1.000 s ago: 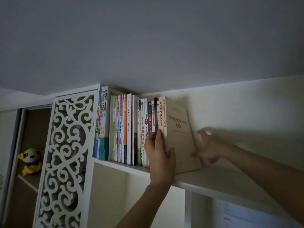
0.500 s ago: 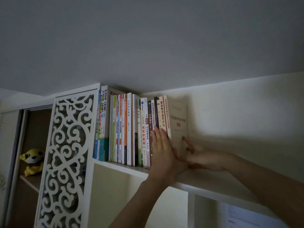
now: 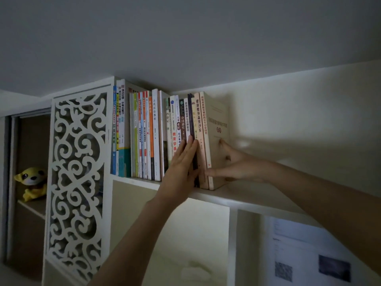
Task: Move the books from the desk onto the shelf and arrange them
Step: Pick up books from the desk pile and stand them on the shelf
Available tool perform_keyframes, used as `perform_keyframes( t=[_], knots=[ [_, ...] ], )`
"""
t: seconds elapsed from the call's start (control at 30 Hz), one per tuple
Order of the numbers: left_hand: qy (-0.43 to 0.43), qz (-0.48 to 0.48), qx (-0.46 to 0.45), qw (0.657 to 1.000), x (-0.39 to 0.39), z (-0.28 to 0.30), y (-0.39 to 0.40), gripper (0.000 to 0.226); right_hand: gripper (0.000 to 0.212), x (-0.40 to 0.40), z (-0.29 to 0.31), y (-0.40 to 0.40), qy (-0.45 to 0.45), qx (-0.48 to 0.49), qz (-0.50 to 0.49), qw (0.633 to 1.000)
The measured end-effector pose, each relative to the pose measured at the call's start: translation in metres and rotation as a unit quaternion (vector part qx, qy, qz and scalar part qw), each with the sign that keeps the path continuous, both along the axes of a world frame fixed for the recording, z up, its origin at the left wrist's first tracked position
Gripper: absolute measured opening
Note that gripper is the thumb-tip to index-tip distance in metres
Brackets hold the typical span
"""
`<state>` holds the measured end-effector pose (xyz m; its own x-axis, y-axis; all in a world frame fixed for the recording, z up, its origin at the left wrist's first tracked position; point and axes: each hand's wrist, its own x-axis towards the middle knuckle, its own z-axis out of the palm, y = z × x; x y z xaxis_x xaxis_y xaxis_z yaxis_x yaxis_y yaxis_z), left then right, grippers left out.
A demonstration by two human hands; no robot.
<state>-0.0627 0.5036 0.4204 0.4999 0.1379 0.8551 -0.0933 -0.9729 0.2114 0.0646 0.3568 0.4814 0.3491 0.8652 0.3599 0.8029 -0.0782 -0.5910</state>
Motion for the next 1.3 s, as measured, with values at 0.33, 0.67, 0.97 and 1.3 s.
perform_keyframes(
  t=[0.33,0.67,0.97,1.3],
  knots=[
    [-0.13,0.03,0.077,0.988,-0.02,0.005,-0.038,0.033,0.084,-0.039,0.005,-0.023,-0.086,0.022,-0.006,0.996],
    [0.333,-0.417,0.147,0.833,-0.019,-0.172,-0.279,0.011,0.016,-0.113,-0.229,-0.369,-0.309,-0.062,-0.317,0.894],
    [0.632,-0.447,0.19,0.604,0.036,-0.436,-0.581,0.052,0.034,-0.222,-0.52,-0.694,0.223,-0.206,-0.651,0.695],
    [0.725,-0.339,0.111,0.59,0.037,-0.567,-0.743,0.083,0.065,-0.258,-0.643,-0.796,0.429,-0.174,-0.741,0.486]
  ],
)
